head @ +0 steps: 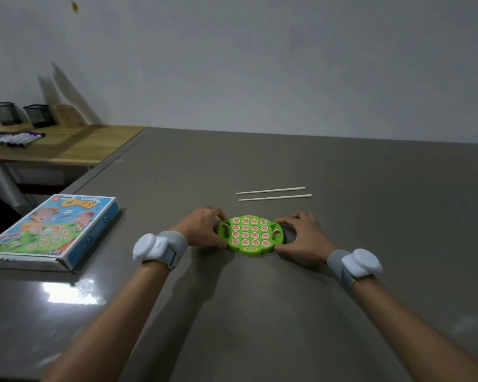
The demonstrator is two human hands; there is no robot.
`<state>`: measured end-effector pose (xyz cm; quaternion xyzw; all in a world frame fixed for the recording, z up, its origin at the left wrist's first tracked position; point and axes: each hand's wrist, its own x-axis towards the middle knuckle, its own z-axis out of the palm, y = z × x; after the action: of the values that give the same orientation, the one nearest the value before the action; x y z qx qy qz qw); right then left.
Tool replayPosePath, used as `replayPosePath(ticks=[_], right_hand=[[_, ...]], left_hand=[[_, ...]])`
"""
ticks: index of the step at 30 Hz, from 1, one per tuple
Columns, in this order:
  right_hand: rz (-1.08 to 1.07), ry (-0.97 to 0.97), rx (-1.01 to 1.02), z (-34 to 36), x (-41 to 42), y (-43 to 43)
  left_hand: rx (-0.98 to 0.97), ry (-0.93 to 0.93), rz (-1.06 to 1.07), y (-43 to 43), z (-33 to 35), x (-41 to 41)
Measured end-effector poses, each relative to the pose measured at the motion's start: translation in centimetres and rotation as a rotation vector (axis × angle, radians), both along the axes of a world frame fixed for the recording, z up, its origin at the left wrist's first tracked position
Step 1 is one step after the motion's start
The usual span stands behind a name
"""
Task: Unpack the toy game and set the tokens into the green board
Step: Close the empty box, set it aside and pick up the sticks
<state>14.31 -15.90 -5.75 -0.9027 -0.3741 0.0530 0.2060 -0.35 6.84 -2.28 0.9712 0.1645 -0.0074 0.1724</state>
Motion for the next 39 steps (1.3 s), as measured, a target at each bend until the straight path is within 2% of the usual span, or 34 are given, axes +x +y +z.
replayPosePath(ticks=[4, 7, 12, 14, 16, 21, 27, 39], right_hand=[[0.037, 0.02, -0.022, 0.2, 0.4, -0.3], [0.123, 0.05, -0.089, 1.3, 1.3, -0.4], [0.238, 0.283, -0.167, 4.1, 3.4, 0.0], [0.21, 0.298, -0.149, 4.9, 4.4, 0.6], [0.165, 0.229, -0.099, 5.1, 5.2, 1.6], [0.075, -0.106, -0.039, 4.7, 6.3, 3.9], [0.032, -0.303, -0.049, 4.1, 8.7, 5.1], [0.102, -0.247, -0.143, 2.6, 12.2, 4.7]], left_hand=[[-0.001, 0.035, -0.019, 0.3, 0.2, 0.2], [0.021, 0.131, -0.054, 0.6, 0.9, 0.7], [0.04, 0.326, -0.086, 0.7, 2.9, 2.8], [0.071, 0.352, -0.094, 0.4, 3.7, 4.4], [0.102, 0.308, -0.103, 0.2, 4.4, 6.3], [0.188, 0.063, -0.128, -0.6, 4.7, 11.2], [0.223, -0.046, -0.141, 0.0, 2.9, 16.3], [0.159, -0.02, -0.138, 0.9, -0.2, 22.0]])
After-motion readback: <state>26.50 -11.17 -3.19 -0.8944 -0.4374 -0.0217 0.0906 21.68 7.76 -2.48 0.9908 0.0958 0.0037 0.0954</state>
